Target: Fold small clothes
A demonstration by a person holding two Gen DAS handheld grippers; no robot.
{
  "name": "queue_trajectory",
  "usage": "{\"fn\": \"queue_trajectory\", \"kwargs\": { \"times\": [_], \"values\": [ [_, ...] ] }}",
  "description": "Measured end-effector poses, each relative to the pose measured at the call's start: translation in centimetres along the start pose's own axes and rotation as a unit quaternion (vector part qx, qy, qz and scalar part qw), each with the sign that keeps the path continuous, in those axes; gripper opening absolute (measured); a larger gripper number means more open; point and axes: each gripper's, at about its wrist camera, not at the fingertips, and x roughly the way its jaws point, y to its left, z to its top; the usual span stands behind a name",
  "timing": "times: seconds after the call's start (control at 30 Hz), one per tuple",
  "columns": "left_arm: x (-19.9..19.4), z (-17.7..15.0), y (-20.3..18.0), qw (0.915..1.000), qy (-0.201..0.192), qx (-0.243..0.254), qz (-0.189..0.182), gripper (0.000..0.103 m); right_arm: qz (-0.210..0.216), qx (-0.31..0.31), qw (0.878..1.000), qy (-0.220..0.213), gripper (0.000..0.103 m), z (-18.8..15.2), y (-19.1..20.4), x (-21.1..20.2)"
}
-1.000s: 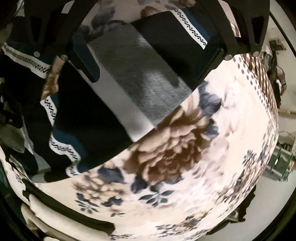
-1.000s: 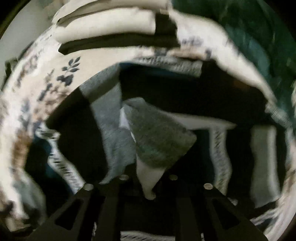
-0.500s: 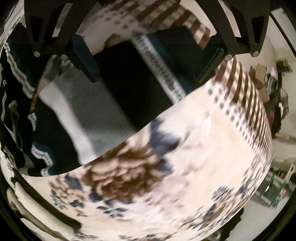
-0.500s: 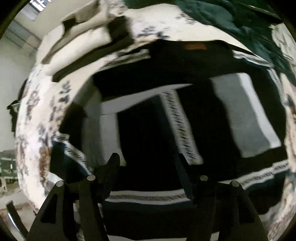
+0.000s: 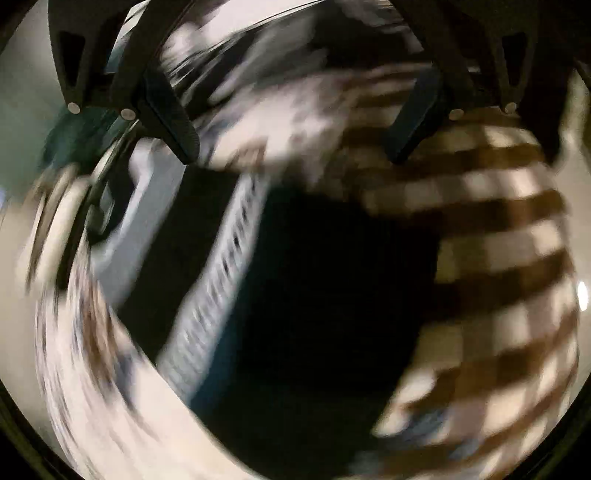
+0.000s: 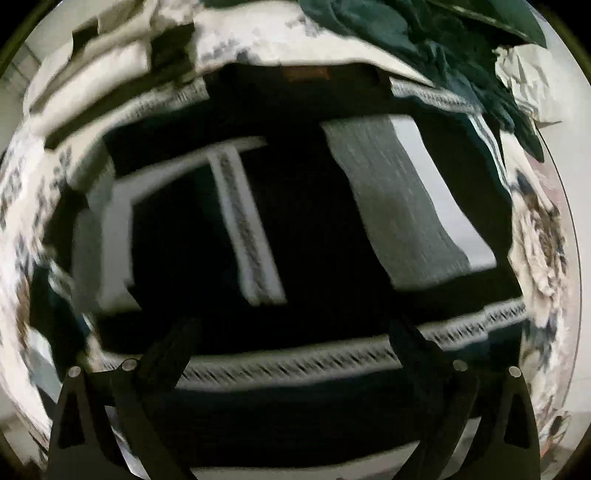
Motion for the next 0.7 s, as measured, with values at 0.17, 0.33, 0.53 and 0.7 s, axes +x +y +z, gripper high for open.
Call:
{"fn": "queue_trajectory", "kwargs": {
  "times": [0.17,0.33,0.53,0.7],
  "values": [
    [-2.5,2.0,-0.4,0.9921,-0.095,-0.083,0.002,0.047,-0.019,-0.009,0.999,0.024,0.103,-2.4,-1.8,0.0],
    [-6.8,2.0,-5.7,0.9795,-0.191,0.031,0.056,0.005,-0.063,-0.035,0.997,0.013,0.103,-3.3,-2.8,-0.5],
    [-9.4,-2.9,-14.6,0.9139,-0.290,0.264,0.106,0.005,-0.072,-0.036,0.997,-0.012,0.103,-1.3,-3.4,-1.5],
    [-6.7,-10.3,-22.6,0.8511,-0.301,0.421,0.087,0.005,-0.044,-0.004,0.999,-0.012,0.103,0.7,-4.6,-1.8]
  ]
}}
